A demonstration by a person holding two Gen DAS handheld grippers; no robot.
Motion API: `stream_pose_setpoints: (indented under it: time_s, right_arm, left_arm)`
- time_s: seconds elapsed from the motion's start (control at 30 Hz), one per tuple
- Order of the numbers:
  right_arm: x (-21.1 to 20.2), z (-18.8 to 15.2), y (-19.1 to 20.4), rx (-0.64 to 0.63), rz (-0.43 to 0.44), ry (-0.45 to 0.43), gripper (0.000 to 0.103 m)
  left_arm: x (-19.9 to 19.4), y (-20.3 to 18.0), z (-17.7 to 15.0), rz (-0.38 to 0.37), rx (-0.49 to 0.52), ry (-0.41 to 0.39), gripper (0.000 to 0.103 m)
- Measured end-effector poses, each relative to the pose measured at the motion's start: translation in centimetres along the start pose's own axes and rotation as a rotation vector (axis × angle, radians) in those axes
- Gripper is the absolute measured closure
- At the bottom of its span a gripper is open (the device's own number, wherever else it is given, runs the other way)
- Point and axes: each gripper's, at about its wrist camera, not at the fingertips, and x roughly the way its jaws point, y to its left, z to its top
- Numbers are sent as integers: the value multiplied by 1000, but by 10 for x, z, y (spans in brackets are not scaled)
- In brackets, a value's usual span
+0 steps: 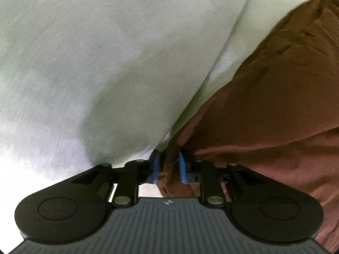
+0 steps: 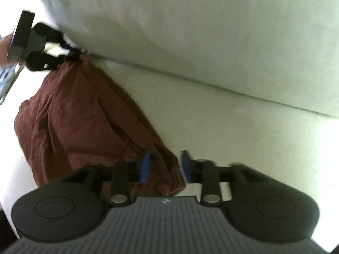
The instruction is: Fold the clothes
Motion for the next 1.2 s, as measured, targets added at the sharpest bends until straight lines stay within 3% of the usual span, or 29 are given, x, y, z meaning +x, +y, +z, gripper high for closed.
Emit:
stream_pose_setpoints:
  time_s: [0.07,0.17,0.27,0.43,0.53,0.7,0.8,0.87,1.0,1.07,1.2]
  right_arm:
    - [-11,-3,5,13,-36,-22,73]
    - [-32,-11,21,44,-78,-70,72]
    - [-45,-18,43,63,-78,-88,70]
    - [-58,-36,84,176,-44,-102,64]
    - [-65,-57,100,303,-17,-98,61]
    - [-72,-110,104,554,-34,-94,60]
    - [-78,-137,98,655,-80,-88,60]
    - [-83,-144,93,653,-92,-84,60]
    - [-89,-135,64,515,-48,-69,59]
    - [-90,-122,40,410,9,-56,56]
    - [-85,-94,-13,241,158,1,47]
  left_arm:
    - [-8,9,-12,8,-46,0,50]
    - [-29,28,-38,24,-166,0,50]
    - [-48,47,-73,15,-335,26,51]
    - [-86,59,-149,-84,-616,47,51]
    - [-104,44,-186,-143,-706,46,51]
    - [-147,-43,-166,-155,-631,26,51]
    - [-165,-77,-167,-208,-649,-2,51]
    - [-177,-85,-166,-239,-685,-17,51]
    - [-195,-127,-141,-371,-934,-60,51]
    - [-197,-148,-128,-412,-1054,-70,51]
    - [-187,-213,-85,-515,-1389,-102,51]
